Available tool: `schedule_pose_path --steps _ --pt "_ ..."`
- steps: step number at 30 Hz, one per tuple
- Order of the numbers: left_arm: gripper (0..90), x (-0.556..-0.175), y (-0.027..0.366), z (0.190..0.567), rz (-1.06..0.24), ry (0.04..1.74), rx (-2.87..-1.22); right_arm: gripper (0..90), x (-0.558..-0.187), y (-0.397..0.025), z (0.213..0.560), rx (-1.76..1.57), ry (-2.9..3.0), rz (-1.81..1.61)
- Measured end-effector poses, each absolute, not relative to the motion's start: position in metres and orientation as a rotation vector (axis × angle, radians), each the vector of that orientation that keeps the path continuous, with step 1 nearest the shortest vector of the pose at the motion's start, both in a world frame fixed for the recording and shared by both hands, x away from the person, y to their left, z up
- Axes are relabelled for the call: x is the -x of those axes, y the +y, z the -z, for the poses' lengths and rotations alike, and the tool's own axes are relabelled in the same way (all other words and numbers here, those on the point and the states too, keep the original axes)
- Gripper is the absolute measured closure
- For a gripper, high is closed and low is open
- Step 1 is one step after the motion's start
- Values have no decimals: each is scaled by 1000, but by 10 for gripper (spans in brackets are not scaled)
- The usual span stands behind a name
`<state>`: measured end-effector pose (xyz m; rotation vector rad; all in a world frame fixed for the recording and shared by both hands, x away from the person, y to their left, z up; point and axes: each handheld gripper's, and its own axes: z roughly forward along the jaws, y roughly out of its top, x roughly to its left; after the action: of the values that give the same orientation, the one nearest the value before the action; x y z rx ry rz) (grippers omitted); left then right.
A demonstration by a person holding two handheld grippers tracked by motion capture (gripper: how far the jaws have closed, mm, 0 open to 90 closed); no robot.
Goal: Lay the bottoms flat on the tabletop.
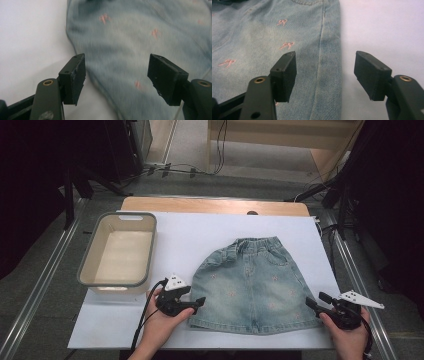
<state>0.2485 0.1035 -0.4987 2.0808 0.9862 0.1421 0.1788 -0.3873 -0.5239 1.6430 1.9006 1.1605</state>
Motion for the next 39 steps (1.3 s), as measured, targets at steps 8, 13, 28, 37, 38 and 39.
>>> schedule_pose_path --steps 8,13,28,37,38,39 --pt "434 -223 106 506 -105 977 -2127 501 -181 -386 528 -1681 1935 -1102" --pt "572 -215 101 504 -162 996 -2164 625 -181 -382 529 -1676 1953 -1036" --pt "867 -202 114 498 -58 885 -2143 860 -169 -383 519 -1652 1954 -1113" --pt "851 -185 122 498 -35 883 -2104 859 -151 -380 514 -1634 1968 -1114" --pt "808 -186 123 496 -40 883 -2096 859 -151 -381 514 -1632 1967 -1120" --pt "732 -187 123 495 -43 880 -2082 859 -151 -381 514 -1631 1965 -1127"
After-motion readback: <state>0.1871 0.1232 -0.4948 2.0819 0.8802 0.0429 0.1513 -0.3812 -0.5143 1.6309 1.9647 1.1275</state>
